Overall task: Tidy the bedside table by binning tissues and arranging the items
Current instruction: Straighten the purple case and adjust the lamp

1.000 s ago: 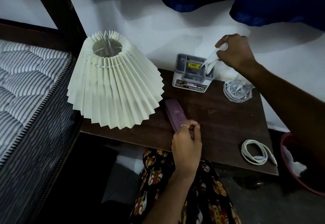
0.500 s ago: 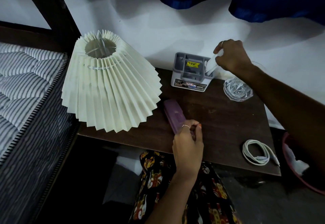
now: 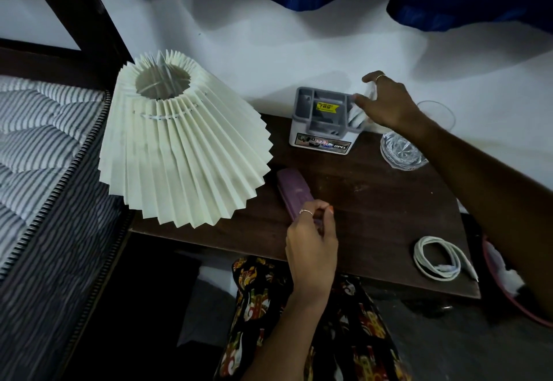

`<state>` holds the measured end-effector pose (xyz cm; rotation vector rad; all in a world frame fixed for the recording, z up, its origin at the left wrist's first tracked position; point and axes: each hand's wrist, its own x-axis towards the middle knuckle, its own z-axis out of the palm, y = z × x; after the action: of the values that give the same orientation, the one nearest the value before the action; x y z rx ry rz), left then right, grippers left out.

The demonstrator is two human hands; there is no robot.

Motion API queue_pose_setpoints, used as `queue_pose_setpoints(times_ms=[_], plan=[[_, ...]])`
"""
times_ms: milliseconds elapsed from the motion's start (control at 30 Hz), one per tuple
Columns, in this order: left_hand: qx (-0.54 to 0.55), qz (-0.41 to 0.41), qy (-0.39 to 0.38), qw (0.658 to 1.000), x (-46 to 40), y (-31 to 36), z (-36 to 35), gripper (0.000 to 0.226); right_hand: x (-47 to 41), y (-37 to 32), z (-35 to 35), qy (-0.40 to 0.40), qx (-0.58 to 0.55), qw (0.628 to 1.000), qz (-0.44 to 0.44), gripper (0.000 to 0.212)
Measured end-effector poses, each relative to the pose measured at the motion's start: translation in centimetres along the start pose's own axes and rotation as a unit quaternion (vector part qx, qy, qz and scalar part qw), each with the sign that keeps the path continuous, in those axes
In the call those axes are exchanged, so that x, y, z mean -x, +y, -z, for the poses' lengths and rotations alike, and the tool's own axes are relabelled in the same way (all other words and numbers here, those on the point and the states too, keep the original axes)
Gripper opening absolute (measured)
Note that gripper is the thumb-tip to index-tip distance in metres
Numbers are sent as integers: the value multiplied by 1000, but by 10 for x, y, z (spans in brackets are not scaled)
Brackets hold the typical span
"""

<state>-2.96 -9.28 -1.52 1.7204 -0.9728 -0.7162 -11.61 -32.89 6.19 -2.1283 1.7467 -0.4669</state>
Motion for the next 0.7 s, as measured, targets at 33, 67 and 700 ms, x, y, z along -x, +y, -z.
queue_pose_setpoints(times_ms=[33, 67, 700], plan=[[9, 4, 5, 1000, -1, -1, 1, 7, 3, 1, 0, 14, -11, 1000, 1, 50], [17, 7, 12, 1000, -1, -1, 3, 6, 6, 2, -1, 31, -18, 999, 7, 51], [114, 187, 104, 970, -6, -27, 44, 9, 211, -22, -102, -138, 54, 986, 74, 71]])
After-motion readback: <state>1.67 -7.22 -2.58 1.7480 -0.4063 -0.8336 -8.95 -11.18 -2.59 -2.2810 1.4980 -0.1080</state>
